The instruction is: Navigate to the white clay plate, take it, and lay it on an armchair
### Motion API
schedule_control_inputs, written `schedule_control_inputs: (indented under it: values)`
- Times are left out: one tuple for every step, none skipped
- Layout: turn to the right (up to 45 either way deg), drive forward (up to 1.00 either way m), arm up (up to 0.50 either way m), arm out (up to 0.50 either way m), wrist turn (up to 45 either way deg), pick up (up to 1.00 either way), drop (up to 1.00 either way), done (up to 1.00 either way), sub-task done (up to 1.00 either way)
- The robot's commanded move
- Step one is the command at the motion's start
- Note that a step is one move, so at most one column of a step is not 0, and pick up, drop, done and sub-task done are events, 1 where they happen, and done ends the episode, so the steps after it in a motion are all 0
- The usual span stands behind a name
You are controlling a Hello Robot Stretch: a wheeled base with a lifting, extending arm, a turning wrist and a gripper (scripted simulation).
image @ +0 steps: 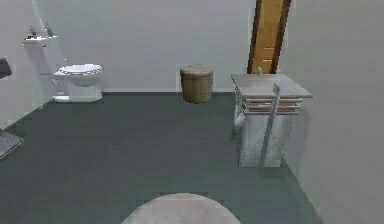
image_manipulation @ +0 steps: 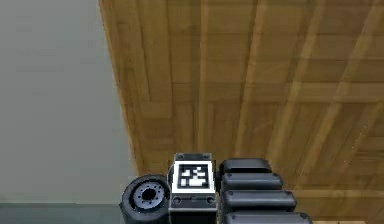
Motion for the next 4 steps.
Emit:
schedule_control_inputs:
  values:
    - [-45.0,0.00,0.00,0.00,0.0,0.00,0.00,0.00,0.00]
    - [-36.0,0.00,0.00,0.00,0.0,0.00,0.00,0.00,0.00]
    - [0.0,0.10,0.00,0.00,0.0,0.00,0.00,0.00,0.00]
    - [45.0,0.00,0.00,0.00,0.0,0.00,0.00,0.00,0.00]
